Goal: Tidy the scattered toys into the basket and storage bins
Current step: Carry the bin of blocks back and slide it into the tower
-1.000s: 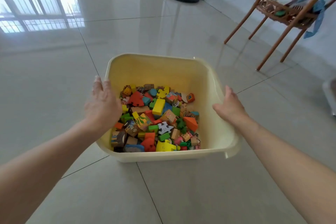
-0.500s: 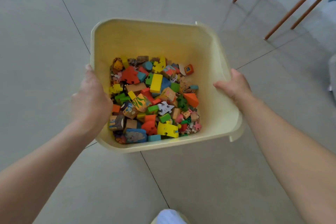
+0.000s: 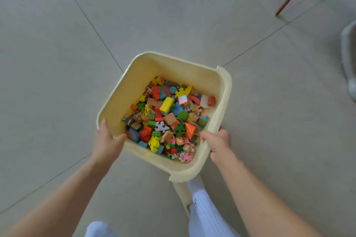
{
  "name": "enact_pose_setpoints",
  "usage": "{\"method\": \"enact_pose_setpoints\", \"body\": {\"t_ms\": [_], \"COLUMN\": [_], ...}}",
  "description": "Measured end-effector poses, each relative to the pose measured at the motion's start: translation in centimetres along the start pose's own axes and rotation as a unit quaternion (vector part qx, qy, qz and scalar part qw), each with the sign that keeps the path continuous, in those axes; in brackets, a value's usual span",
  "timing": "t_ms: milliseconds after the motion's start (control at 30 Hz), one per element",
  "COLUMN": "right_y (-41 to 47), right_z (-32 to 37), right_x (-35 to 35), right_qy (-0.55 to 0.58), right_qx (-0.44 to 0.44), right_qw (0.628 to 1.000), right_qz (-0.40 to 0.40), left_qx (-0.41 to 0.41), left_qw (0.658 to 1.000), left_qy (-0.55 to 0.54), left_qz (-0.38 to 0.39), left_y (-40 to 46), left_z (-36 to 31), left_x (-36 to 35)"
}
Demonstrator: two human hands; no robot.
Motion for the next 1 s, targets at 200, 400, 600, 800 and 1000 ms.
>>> {"method": "enact_pose_setpoints", "body": {"t_ms": [200, 400, 600, 800, 1000], "right_y": [-12.8, -22.2, -30.5, -35.0, -38.0], "right_z": [-4.2, -3.5, -3.6, -7.1, -13.1], "right_x": [4.3, 8.0, 13.1, 28.5, 36.0], "right_qy": [0.198, 0.336, 0.403, 0.495, 0.452], "right_qx": [-0.13, -0.125, -0.138, -0.118, -0.217], "right_qw": [0.971, 0.932, 0.904, 0.861, 0.865], "right_qz": [-0.02, -0.05, 0.041, 0.001, -0.013], "left_qx": [0.223, 0.074, -0.036, -0.111, -0.158], "left_qw": [0.937, 0.964, 0.976, 0.963, 0.936], "left_qy": [-0.251, -0.229, -0.14, -0.048, 0.051], "left_qz": [0.095, 0.113, 0.161, 0.242, 0.31], "left_y": [-14.5, -22.2, -29.9, -37.3, -44.1], "left_z": [1.5, -6.3, -12.9, -18.6, -21.4], "left_x": [-2.3, 1.2, 4.5, 6.2, 0.9]}}
Point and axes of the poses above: each hand's wrist, its own y-axis towards the middle knuckle, its own x-axis out of the back of the hand, z = x × y, the point moved 8 cm from there along y, towards the middle knuckle, and after that the axes turned 6 degrees about -y, right-handed, at the moved point
